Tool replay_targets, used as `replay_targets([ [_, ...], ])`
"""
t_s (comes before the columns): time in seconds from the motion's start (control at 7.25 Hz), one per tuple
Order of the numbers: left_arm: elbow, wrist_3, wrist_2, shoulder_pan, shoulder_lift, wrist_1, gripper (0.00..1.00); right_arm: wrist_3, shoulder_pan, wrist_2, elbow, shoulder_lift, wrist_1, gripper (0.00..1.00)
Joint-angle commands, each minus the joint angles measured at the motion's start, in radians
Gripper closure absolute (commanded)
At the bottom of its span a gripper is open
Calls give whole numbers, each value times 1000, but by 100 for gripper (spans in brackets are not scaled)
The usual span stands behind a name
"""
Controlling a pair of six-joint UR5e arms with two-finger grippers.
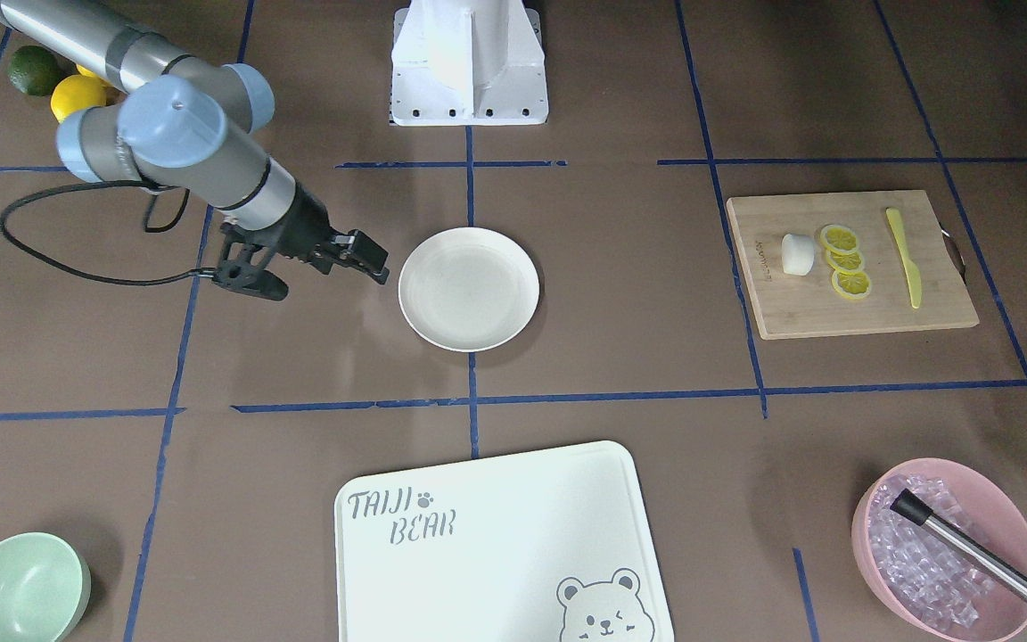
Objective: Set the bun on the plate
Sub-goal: 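Open the right gripper and retract it while the left arm reaches toward the cutting board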
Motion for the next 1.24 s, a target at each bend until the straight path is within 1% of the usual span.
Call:
replay_targets([
  [0.0,-25,-185,-21,136,-1,-143,0,-175,196,153,65,-138,-17,0],
  [0.14,-25,-329,-15,218,-1,-230,0,-322,259,168,90,-239,-17,0],
  [0.28,-25,-385,3,281,2,-299,0,-464,319,171,93,-323,-17,0],
  [0.41,-25,-484,30,346,1,-334,0,-583,361,171,90,-379,-22,0],
  [0.55,-23,-561,117,424,1,-421,0,-680,392,171,85,-423,-23,0],
  [0.69,-16,-656,174,523,-2,-471,0,-743,415,171,84,-453,-23,0],
  [0.83,-16,-697,239,591,-11,-486,0,-754,414,169,81,-454,-25,0],
  [1.1,4,-699,279,662,-16,-493,0,-754,415,169,84,-457,-25,0],
])
